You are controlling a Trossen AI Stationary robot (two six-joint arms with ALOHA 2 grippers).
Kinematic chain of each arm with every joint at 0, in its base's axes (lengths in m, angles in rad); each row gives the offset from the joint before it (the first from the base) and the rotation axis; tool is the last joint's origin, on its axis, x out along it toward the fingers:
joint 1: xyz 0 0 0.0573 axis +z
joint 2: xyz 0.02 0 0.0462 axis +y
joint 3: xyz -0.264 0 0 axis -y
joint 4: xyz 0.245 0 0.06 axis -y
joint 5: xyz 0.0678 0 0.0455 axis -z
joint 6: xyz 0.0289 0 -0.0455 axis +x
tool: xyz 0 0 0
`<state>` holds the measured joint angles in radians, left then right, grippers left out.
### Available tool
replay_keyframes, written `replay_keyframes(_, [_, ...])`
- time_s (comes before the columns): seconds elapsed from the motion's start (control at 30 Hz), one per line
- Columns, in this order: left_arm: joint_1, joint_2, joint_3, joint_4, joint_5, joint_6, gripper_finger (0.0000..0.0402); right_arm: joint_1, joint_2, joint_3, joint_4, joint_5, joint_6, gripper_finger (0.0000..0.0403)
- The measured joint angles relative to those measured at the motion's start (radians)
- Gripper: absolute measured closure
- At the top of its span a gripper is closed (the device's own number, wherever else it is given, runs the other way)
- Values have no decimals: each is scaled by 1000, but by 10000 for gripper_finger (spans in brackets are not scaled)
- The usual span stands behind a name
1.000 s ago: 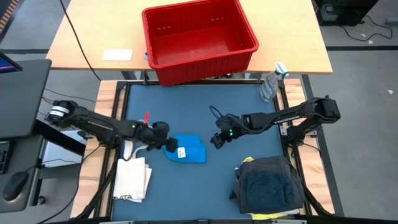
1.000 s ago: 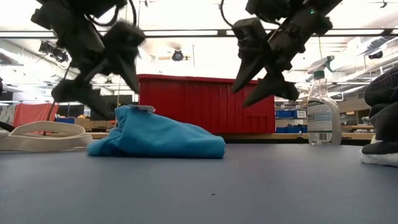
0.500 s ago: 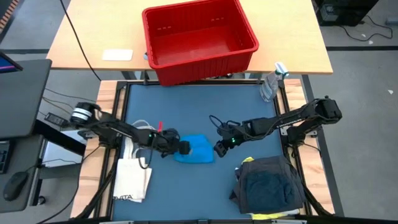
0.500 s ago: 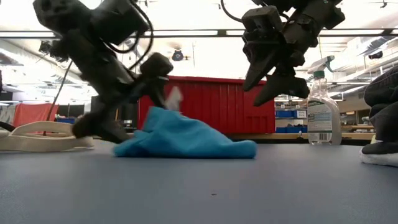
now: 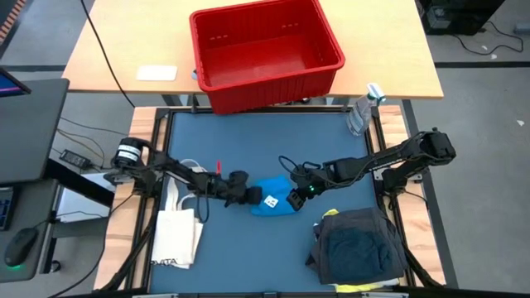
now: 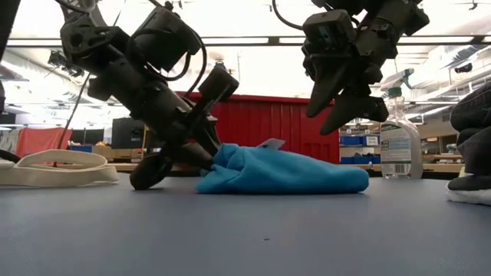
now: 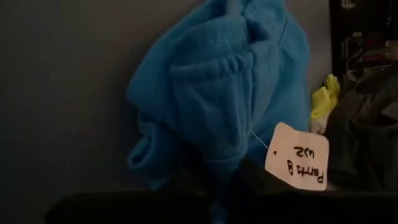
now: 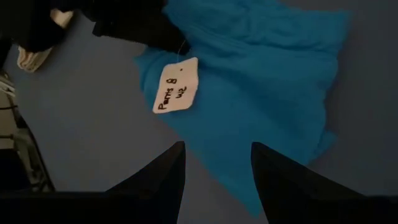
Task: Fold laundry
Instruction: Put the light blue boxer into the red bin
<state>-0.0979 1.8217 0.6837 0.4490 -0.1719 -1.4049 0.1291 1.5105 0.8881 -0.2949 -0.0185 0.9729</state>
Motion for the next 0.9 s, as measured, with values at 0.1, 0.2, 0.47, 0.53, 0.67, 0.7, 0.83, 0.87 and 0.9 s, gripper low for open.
replay_keyframes(0.1, [28,-21,-4,22,5,19,387,0,0,0,0,0,-3,215])
replay_keyframes(0.2, [63,-72,-7,42,-42,115,393,0,0,0,0,0,-7,215])
replay_keyframes(0.47, [212,-342,-5,79,18,247,393,-23,0,0,-13,-1,-34,215])
replay_keyframes(0.53, [269,-419,-4,91,38,277,393,-41,0,0,-13,-1,-49,215])
replay_keyframes(0.67, [410,-535,1,83,125,330,393,-101,0,0,-12,-23,-69,215])
replay_keyframes(0.7, [451,-554,8,77,149,344,393,-120,0,0,-12,-34,-76,215])
replay_keyframes(0.83, [633,-562,96,79,280,375,393,-196,0,0,-5,-74,-107,215])
replay_keyframes(0.87, [674,-555,131,74,321,381,393,-218,0,0,-3,-86,-111,215])
replay_keyframes(0.9, [709,-543,171,74,362,394,393,-239,0,0,2,-99,-115,215])
